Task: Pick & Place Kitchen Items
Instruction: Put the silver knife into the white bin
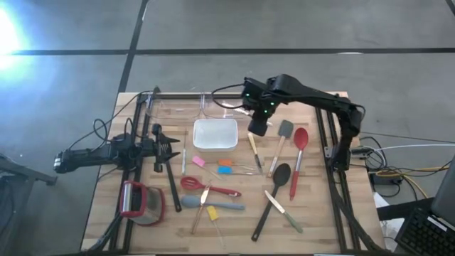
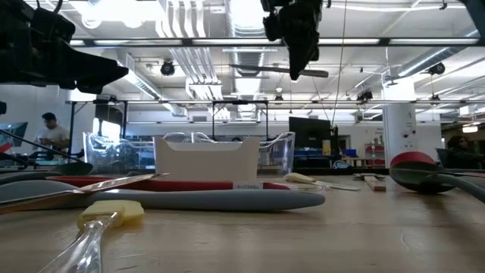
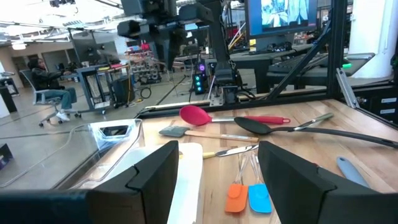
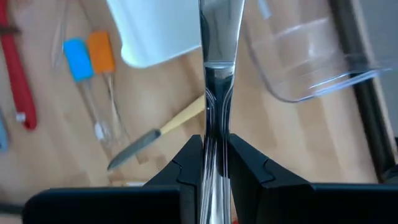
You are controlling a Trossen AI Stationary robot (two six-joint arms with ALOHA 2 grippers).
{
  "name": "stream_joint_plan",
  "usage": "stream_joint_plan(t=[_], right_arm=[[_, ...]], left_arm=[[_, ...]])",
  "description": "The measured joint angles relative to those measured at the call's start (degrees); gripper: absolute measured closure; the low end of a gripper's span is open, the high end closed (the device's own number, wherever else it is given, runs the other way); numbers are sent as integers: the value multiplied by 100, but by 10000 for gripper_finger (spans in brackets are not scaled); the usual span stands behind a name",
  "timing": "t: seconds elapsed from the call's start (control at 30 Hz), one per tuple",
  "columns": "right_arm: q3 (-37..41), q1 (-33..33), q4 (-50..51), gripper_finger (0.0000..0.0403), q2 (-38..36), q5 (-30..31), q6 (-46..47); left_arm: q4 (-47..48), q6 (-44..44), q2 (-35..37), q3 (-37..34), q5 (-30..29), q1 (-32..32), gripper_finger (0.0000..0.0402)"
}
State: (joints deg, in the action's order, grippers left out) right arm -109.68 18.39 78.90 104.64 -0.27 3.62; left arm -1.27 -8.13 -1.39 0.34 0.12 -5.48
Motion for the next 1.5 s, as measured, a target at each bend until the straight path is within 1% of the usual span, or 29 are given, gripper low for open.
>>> stream_joint_plan(t=[0.17,0.3,0.5,0.67,0.73,0.83,0.9,1.0,1.1,1.17,1.2,1.27,1.33,1.37,1.43,1.5], right_arm=[[746,-15,-944,362,-554,71,220],[1057,39,-1441,362,-691,56,82],[1131,178,-2098,362,-584,28,-309],[781,371,-2259,362,-408,-17,-395],[558,522,-2187,362,-343,-284,-240],[177,738,-1923,362,-221,-1093,-79],[-71,827,-1905,362,-187,-1431,-59],[-333,871,-1931,362,-188,-1482,-318],[-342,845,-1947,362,-176,-1448,-1062],[-305,798,-2191,362,-141,-1436,-1431],[-294,761,-2400,362,-104,-1446,-1400],[-295,696,-2592,362,4,-1652,-1263],[-339,617,-2530,362,183,-2085,-1384],[-355,583,-2572,362,257,-2306,-1401],[-353,470,-2662,362,362,-2530,-1406],[-369,369,-2836,362,394,-2532,-1494]], left_arm=[[0,-1,0,0,0,0,174],[-7,100,0,0,0,0,174],[-5,243,-2,0,0,0,174],[-6,250,-22,0,0,0,174],[-24,257,-36,0,0,2,174],[-27,261,-36,0,0,2,174],[-83,262,-48,0,-14,2,174],[-273,426,-48,0,-15,0,174],[-442,822,-48,0,-14,-2,174],[-401,1188,-46,21,20,-2,174],[-367,1376,-50,29,21,-2,174],[-369,1995,-87,59,30,-2,174],[-386,2709,-83,104,14,-2,174],[-404,2909,-83,134,-19,-2,174],[-408,2907,-87,146,-89,-4,174],[-380,2791,-87,146,-103,-4,174]])
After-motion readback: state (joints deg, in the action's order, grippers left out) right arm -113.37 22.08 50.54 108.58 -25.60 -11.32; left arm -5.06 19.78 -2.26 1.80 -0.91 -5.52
